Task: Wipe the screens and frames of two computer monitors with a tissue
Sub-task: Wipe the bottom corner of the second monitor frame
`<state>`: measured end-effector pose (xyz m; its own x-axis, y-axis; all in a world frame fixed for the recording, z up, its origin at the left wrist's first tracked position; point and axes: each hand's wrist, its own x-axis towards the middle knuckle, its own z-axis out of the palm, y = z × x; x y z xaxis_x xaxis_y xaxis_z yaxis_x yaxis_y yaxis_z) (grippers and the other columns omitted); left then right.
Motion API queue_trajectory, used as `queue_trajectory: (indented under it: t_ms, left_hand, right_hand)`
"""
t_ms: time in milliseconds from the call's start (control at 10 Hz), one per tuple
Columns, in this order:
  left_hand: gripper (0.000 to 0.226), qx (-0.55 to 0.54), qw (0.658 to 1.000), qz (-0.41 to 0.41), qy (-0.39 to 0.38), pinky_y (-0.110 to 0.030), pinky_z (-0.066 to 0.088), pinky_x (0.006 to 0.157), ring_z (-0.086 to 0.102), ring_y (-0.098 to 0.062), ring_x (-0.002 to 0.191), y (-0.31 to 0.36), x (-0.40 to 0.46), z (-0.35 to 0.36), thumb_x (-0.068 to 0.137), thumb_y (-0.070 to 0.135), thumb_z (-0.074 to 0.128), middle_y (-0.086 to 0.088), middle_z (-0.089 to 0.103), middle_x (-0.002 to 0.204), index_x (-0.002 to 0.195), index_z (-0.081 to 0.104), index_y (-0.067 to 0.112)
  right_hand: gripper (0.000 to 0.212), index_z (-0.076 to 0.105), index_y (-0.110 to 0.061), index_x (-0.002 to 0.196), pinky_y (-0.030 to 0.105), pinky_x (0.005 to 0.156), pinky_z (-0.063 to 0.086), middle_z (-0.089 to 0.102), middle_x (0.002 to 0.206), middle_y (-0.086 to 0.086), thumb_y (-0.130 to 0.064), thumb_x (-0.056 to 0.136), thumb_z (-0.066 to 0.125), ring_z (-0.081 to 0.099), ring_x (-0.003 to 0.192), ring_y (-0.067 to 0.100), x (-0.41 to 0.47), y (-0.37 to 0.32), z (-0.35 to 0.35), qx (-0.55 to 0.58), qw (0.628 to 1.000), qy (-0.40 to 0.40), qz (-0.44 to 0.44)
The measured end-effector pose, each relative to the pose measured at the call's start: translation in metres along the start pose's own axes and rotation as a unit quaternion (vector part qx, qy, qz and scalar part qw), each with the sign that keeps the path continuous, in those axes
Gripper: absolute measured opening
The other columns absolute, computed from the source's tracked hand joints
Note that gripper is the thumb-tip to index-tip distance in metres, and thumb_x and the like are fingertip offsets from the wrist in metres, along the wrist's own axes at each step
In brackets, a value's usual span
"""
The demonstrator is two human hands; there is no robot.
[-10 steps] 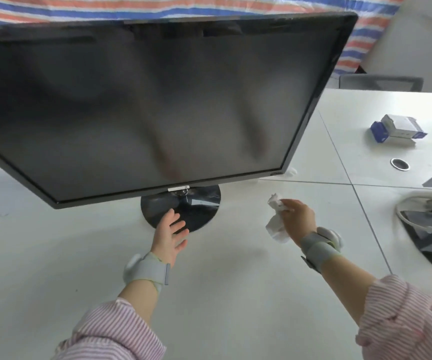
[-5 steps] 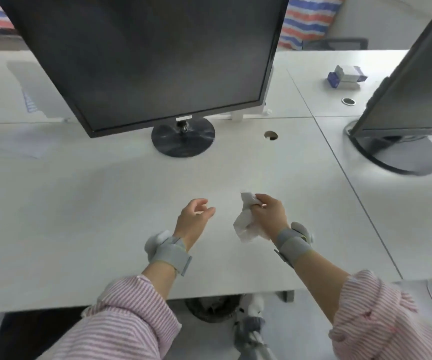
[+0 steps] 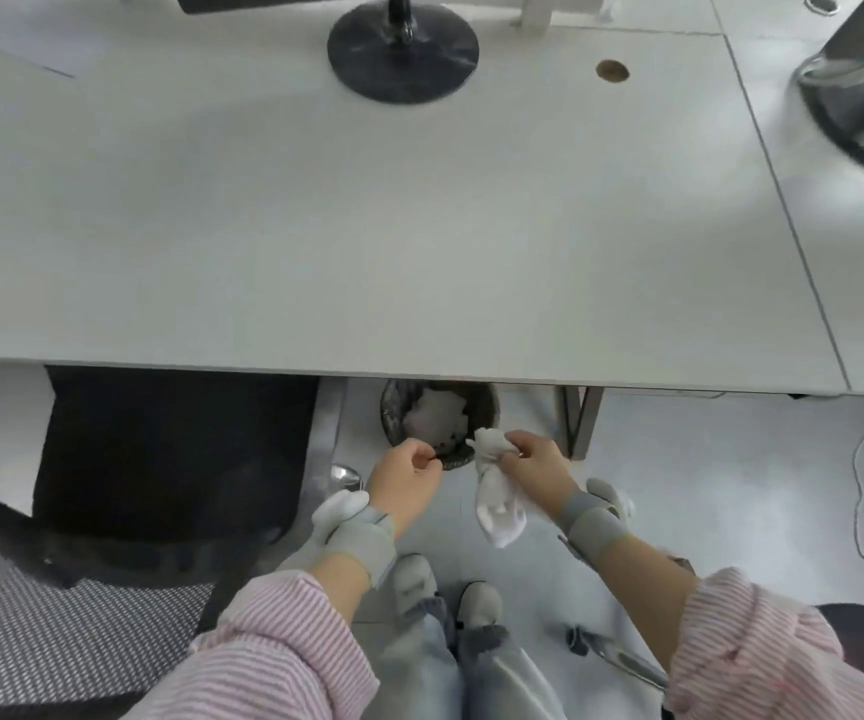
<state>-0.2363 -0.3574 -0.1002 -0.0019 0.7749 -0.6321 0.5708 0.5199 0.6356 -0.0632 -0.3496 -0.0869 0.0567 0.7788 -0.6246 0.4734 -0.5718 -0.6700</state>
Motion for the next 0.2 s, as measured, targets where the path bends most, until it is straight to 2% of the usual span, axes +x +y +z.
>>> queue_trajectory:
  t_ms: [100,200]
  left_hand:
    - [0.03,0.084,0.996,0.011,-0.001,-0.029,0.043,0.09,0.057,-0.025,0.11,-0.024,0.04,0.011,0.09,0.024,0.052,-0.005,0.06,0.119,0.119,0.056,0.015]
    - [0.039,0.128,0.991,0.029,0.029,-0.03,0.04,0.094,0.051,-0.026,0.119,-0.029,0.072,0.003,0.091,0.028,0.05,-0.006,0.051,0.133,0.129,0.047,0.019]
  right_hand:
    - [0.031,0.061,-0.012,0.113,0.033,0.085,0.048,0.064,0.106,0.012,-0.004,0.087,0.044,0.058,0.099,0.031,0.039,0.033,0.028,-0.054,0.998,0.023,-0.029]
    - [0.04,0.051,-0.014,0.128,0.032,0.097,0.039,0.05,0.132,0.009,-0.007,0.089,0.044,0.047,0.118,0.032,0.078,0.035,0.044,-0.114,0.99,0.046,-0.072]
